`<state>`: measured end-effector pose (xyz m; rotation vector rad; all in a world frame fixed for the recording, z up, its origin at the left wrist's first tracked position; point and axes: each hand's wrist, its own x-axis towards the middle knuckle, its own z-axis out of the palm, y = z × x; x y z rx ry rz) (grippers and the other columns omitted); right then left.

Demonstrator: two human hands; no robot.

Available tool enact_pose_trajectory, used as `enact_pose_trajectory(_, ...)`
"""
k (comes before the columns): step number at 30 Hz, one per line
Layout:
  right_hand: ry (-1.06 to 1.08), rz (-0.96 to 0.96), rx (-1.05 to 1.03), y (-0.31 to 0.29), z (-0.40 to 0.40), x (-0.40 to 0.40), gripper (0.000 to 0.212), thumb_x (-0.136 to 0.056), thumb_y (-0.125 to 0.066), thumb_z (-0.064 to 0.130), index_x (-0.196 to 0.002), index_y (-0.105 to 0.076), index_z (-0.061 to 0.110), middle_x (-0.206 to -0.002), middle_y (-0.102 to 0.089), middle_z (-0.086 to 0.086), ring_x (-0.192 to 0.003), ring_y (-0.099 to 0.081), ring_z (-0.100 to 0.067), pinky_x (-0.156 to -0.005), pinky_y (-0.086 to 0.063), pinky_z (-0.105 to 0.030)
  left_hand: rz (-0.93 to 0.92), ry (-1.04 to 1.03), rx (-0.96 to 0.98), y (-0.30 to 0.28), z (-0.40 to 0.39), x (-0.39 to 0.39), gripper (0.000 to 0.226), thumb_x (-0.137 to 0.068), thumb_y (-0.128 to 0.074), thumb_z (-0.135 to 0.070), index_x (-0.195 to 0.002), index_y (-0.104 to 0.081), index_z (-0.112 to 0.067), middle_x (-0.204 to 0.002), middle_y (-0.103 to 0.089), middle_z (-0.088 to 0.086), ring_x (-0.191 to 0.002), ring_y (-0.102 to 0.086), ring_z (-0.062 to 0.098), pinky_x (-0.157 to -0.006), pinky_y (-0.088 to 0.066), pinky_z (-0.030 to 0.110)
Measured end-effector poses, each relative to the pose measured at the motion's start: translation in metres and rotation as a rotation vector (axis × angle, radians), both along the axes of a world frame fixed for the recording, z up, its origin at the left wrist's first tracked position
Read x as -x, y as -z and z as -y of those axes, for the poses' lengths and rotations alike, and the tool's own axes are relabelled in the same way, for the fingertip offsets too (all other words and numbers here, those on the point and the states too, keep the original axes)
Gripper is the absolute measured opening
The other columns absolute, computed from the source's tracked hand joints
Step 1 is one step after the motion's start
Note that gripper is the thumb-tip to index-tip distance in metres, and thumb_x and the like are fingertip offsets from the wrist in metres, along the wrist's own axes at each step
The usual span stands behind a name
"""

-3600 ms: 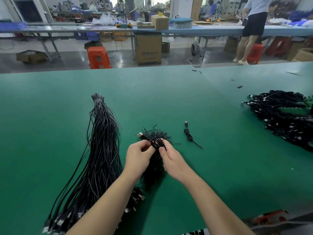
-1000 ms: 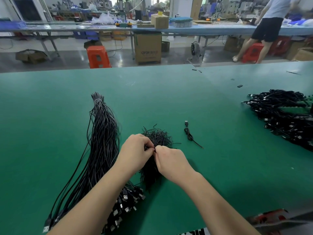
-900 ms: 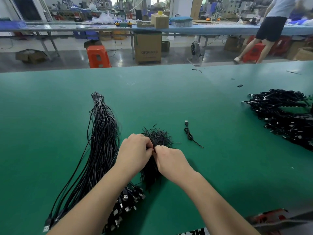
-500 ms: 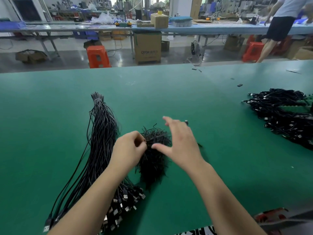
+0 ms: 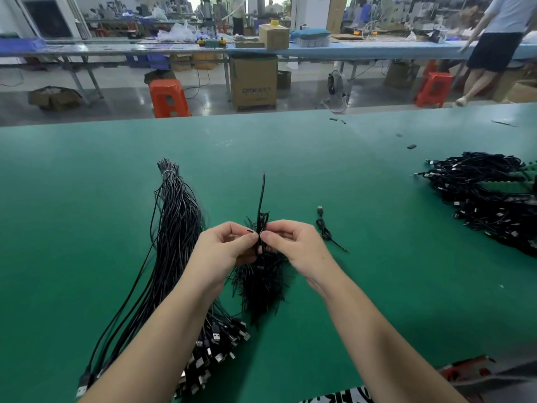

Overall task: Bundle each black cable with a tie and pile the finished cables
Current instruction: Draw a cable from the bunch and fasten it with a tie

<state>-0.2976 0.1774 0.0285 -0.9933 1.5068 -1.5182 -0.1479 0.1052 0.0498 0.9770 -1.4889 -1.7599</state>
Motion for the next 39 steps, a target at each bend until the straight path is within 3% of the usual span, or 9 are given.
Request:
enact_pose_trajectory(6, -0.089, -0.071, -0.030, -0.003, -0.003, 0.001, 0.018, -0.092, -0.072, 0.016, -0.079, -0.077, 0.027, -0.080, -0.075, 0.006, -0.075, -0.067, -0.006, -0.075, -0.051, -0.019, 0.055, 0.061, 0.064, 0.000, 0.000, -0.004, 0.007, -0.086, -0.073, -0.002, -0.081, -0.068, -0.003, -0.069, -0.071, 0.010, -0.063, -0.068, 0.017, -0.062, -0.059, 0.029)
enact_pose_trajectory(11, -0.143, -0.139, -0.041, 0.000, -0.003, -0.001, 0.018, -0.099, -0.062, 0.016, -0.084, -0.066, 0.008, -0.077, -0.060, -0.002, -0.076, -0.051, -0.015, -0.075, -0.041, -0.034, 0.202, 0.081, 0.290, 0.001, 0.003, -0.006, 0.010, -0.085, -0.077, -0.006, -0.079, -0.069, -0.009, -0.070, -0.071, 0.016, -0.064, -0.067, 0.018, -0.064, -0.053, 0.031)
enact_pose_trajectory(14, -0.156, -0.169, -0.068, 0.000, -0.005, -0.002, 0.021, -0.102, -0.058, 0.018, -0.084, -0.064, 0.008, -0.074, -0.054, 0.001, -0.073, -0.046, -0.015, -0.071, -0.038, -0.034, 0.312, 0.045, 0.469, 0.005, 0.004, -0.006, 0.014, -0.084, -0.079, -0.014, -0.076, -0.069, -0.018, -0.069, -0.073, 0.002, -0.061, -0.064, 0.012, -0.064, -0.051, 0.029)
enact_pose_trajectory(18, -0.151, -0.129, -0.128, -0.001, -0.005, -0.004, 0.024, -0.103, -0.057, 0.022, -0.083, -0.069, 0.018, -0.075, -0.057, 0.000, -0.074, -0.048, -0.016, -0.072, -0.041, -0.035, 0.374, -0.006, 0.884, 0.010, 0.001, -0.008, 0.014, -0.086, -0.075, -0.016, -0.078, -0.067, -0.022, -0.069, -0.066, -0.009, -0.065, -0.060, 0.012, -0.063, -0.051, 0.029)
enact_pose_trajectory(21, -0.157, -0.039, -0.185, 0.002, -0.004, -0.003, 0.025, -0.103, -0.056, 0.020, -0.094, -0.072, 0.004, -0.082, -0.060, -0.010, -0.077, -0.053, -0.021, -0.074, -0.046, -0.037, 0.447, 0.083, 1.530, 0.014, 0.004, -0.011, 0.012, -0.085, -0.055, -0.003, -0.088, -0.060, -0.013, -0.078, -0.062, 0.002, -0.068, -0.058, 0.026, -0.060, -0.051, 0.037)
enact_pose_trajectory(23, -0.162, 0.050, -0.222, 0.003, -0.004, -0.003, 0.027, -0.102, -0.059, 0.020, -0.099, -0.071, -0.003, -0.081, -0.060, -0.009, -0.072, -0.055, -0.019, -0.066, -0.050, -0.029, 0.502, 0.149, 1.739, 0.018, 0.007, -0.013, 0.024, -0.078, -0.053, 0.002, -0.095, -0.053, -0.014, -0.082, -0.062, 0.006, -0.069, -0.058, 0.029, -0.060, -0.051, 0.038)
enact_pose_trajectory(30, -0.032, 0.191, -0.154, 0.005, 0.002, -0.005, 0.001, -0.098, -0.065, 0.014, -0.097, -0.065, 0.014, -0.075, -0.067, -0.006, -0.060, -0.061, -0.013, -0.060, -0.057, -0.028, 0.508, 0.098, 1.401, 0.017, 0.001, -0.012, 0.004, -0.088, -0.067, -0.006, -0.086, -0.066, -0.010, -0.080, -0.063, 0.001, -0.071, -0.060, 0.028, -0.066, -0.050, 0.040)
enact_pose_trajectory(34, -0.115, 0.198, -0.095, 0.005, 0.002, -0.007, 0.026, -0.105, -0.049, 0.006, -0.098, -0.072, 0.015, -0.083, -0.075, -0.007, -0.070, -0.069, -0.015, -0.071, -0.058, -0.026, 0.472, -0.006, 0.980, 0.015, 0.005, -0.013, 0.008, -0.089, -0.071, -0.014, -0.086, -0.067, -0.020, -0.078, -0.066, -0.013, -0.076, -0.061, 0.011, -0.071, -0.049, 0.029)
enact_pose_trajectory(39, -0.173, 0.018, -0.065, 0.006, 0.000, -0.005, 0.034, -0.095, -0.058, -0.007, -0.100, -0.073, 0.023, -0.087, -0.077, 0.001, -0.080, -0.068, -0.012, -0.080, -0.056, -0.033, 0.372, -0.014, 0.651, 0.013, 0.012, -0.014, 0.017, -0.089, -0.073, -0.017, -0.075, -0.067, -0.025, -0.060, -0.062, -0.018, -0.054, -0.051, 0.001, -0.054, -0.037, 0.016)
